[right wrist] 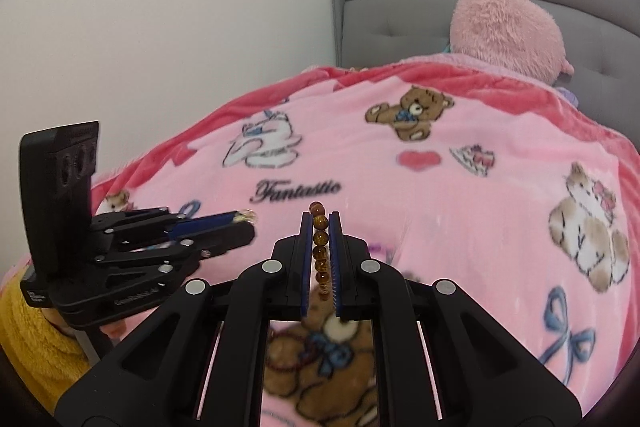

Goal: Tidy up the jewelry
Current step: 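Carry the gold charm and wooden bracelet over the clear box, then open the left tool into the box while the right tool drops the wooden bracelet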

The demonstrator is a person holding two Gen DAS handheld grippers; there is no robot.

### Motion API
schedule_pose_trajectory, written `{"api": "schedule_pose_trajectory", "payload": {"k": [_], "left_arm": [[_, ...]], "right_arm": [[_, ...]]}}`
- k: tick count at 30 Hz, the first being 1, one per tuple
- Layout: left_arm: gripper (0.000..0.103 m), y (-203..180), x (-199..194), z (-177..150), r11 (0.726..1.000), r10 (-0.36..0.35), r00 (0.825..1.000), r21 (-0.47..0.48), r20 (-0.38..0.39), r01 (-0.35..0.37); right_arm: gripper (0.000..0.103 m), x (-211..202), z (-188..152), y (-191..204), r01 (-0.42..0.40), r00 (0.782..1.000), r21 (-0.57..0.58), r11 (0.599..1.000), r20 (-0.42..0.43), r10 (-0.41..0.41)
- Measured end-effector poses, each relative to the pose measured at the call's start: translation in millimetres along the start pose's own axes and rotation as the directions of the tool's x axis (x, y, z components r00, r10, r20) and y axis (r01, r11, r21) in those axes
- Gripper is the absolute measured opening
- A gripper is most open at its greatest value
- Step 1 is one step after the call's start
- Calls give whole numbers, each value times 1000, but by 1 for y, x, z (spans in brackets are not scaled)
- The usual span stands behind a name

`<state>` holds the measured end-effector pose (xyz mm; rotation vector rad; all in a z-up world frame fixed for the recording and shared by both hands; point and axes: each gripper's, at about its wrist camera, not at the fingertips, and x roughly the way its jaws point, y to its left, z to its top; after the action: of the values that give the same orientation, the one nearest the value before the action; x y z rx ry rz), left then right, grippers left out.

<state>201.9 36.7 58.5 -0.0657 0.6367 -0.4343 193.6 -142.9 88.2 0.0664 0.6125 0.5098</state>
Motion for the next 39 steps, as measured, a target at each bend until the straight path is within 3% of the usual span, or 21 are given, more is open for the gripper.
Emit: {"api": "schedule_pose_trajectory", "payload": {"k": [10,17,24,39], "left_arm": [[16,9,42,38,1000,8,1000,20,-3,-7],[16,16,87,20,1000,28,992,-3,-119,-29],[16,22,113,2,999,3,983,-31,-182,-9],[16,23,130,-8,1000,3,977,-8,-212,-5]], "right_arm": [[8,41,24,-14,18,1000,-22,1000,-19,-19],[8,74,8,-27,50,992,6,999,-114,-49],[8,96,-17,-42,78,980,23,997,-186,-73],[8,114,-40,-56,72,968,65,995,-245,-54]]}}
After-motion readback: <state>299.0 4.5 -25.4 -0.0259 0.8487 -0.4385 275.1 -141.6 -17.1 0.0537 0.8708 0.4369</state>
